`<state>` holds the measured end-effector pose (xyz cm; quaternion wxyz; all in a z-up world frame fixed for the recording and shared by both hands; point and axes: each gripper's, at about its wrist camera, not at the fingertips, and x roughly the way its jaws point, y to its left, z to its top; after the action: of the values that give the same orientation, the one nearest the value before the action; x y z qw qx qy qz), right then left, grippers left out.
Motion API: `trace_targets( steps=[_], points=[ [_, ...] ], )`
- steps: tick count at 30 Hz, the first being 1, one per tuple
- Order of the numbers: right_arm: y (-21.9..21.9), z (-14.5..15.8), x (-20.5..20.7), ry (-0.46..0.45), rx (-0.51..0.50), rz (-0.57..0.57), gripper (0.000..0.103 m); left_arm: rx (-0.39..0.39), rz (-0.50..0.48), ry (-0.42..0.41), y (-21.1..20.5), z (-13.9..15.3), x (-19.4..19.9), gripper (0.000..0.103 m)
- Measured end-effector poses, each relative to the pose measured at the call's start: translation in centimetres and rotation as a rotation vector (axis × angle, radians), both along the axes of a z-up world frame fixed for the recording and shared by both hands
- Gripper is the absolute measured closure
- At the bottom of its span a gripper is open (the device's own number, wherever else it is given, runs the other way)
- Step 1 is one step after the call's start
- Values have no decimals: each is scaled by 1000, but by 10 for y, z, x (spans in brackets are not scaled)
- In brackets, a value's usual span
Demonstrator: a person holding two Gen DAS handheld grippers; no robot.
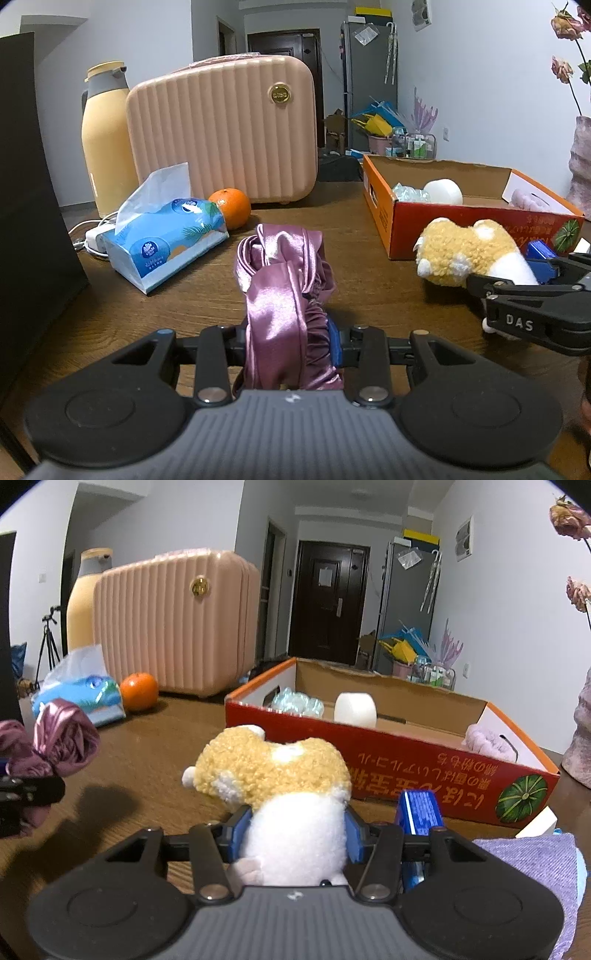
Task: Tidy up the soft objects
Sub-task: 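Carry the scrunchie and plush toy over the cardboard box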
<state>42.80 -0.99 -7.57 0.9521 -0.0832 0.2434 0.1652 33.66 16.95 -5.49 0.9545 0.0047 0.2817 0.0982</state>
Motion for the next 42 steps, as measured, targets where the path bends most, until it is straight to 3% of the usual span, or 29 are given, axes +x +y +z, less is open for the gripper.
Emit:
trace_targets(
  steps=[26,42],
  points=[
    [-50,59,-1,-129,154,-6,53,-56,24,-115,-41,29,19,66],
    [-96,84,38,-195,182,-92,53,-102,10,-191,-87,52,59,66]
  ],
)
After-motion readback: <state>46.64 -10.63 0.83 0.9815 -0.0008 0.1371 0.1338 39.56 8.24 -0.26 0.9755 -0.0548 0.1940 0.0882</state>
